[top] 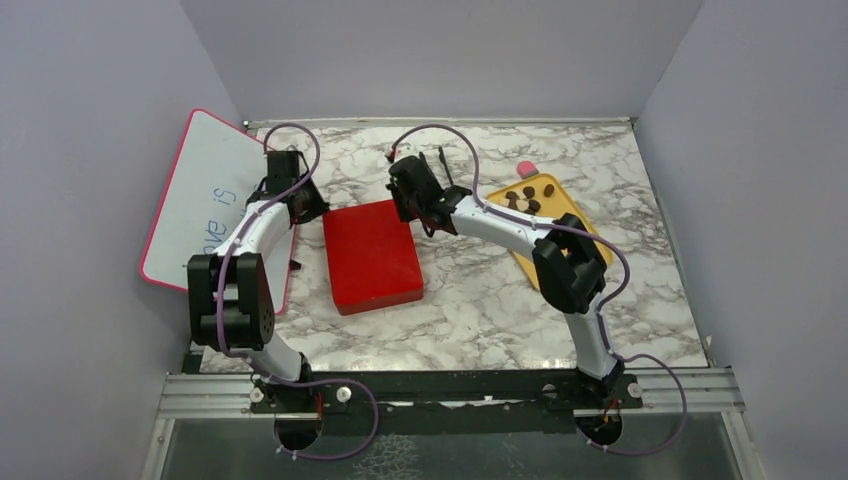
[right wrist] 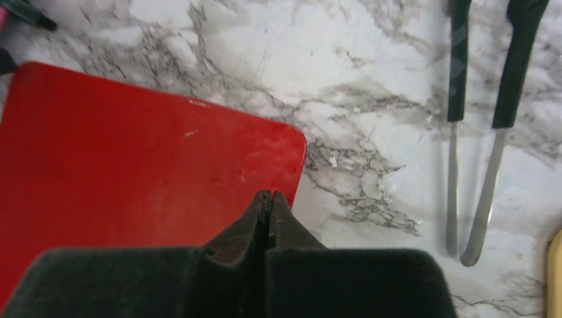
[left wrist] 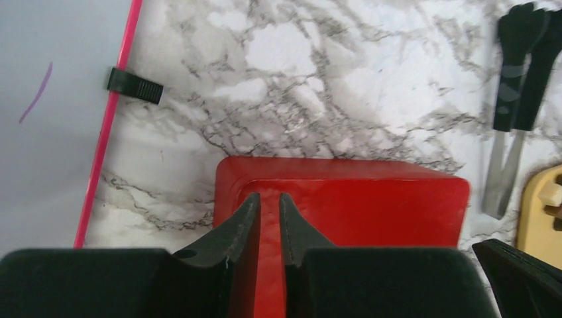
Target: Pack the chocolate
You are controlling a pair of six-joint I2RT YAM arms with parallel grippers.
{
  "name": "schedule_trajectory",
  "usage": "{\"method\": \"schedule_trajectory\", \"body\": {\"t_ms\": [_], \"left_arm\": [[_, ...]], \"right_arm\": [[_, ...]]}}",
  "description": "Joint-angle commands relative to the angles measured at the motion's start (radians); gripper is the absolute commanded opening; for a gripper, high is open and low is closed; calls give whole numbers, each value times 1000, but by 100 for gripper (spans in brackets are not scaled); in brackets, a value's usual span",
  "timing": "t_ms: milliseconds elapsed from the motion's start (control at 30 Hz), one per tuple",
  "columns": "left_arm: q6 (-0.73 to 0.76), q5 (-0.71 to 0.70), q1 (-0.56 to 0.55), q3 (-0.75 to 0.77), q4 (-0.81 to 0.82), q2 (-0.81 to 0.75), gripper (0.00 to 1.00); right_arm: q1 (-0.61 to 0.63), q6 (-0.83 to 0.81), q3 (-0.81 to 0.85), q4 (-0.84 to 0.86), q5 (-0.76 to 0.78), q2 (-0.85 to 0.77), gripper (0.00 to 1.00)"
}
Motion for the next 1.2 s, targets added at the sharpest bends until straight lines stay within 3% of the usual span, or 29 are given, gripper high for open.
{"method": "schedule_trajectory", "body": {"t_ms": [0,267,500,867,1067,1167], "left_arm": [[30,-31,2,-49,-32,67,15],[37,-2,1,-10,-51,73,15],[39,73,-23,19,-54,-61,25],[115,176,-91,-141,-43,-310,38],[180,144,-235,-218,-31,-455,48],[183,150,-298,-246,-26,-510,53]], "right_arm": [[-1,61,-62,9,-61,57,1],[0,60,-120,0,-47,6,1],[3,73,-223,-7,-162,-159,2],[40,155,-550,68,-367,-400,2],[54,182,-679,122,-414,-434,3],[60,189,-696,83,-385,-465,9]]}}
